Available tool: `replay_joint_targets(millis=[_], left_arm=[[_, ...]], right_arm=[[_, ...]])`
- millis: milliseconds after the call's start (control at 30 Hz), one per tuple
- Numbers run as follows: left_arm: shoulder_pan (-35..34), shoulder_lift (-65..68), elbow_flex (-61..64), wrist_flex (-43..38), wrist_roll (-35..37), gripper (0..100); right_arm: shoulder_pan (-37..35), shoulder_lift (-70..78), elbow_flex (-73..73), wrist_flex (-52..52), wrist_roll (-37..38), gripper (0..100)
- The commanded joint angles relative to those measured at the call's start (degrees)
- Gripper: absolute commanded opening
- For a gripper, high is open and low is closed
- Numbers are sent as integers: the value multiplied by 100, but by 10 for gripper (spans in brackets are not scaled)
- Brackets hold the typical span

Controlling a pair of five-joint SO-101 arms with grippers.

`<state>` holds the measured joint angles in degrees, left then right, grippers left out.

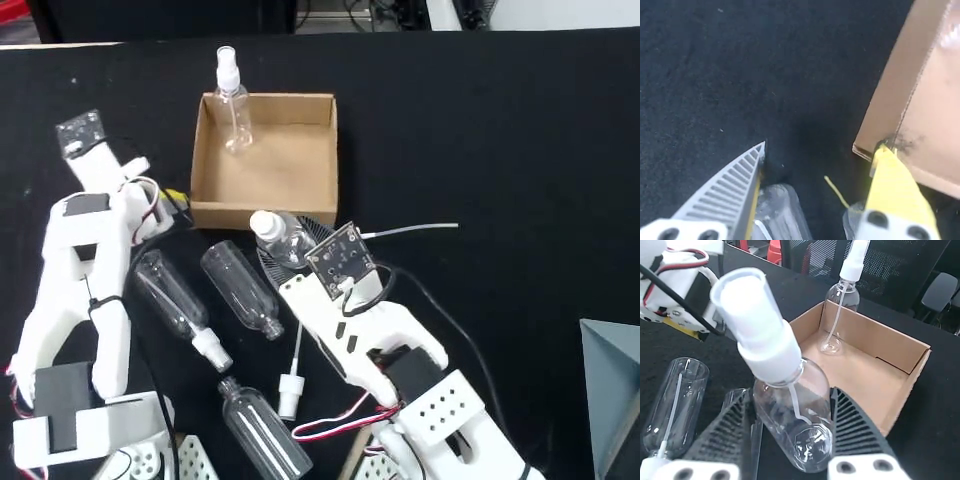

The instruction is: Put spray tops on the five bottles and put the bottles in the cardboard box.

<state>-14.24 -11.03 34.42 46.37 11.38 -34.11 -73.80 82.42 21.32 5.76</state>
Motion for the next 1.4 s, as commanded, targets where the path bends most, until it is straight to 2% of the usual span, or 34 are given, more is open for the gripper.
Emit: replay_joint_targets(millis=[0,667,867,967,1167,1367], left_arm=[[330,-70,-242,220,-167,310],[57,-70,-268,176,-123,310],[-233,-62,-312,0,0,310],[-312,-62,-312,-62,281,310],[-303,-18,-312,-26,273,308],[-259,-26,-312,-62,273,210]], right_arm=[[211,-180,-40,-132,9,64],[211,-180,-92,-123,-9,64],[185,-163,-259,-105,9,64],[185,-136,-558,264,-9,64],[185,-119,-1244,914,-18,64],[176,-119,-1464,958,9,64]])
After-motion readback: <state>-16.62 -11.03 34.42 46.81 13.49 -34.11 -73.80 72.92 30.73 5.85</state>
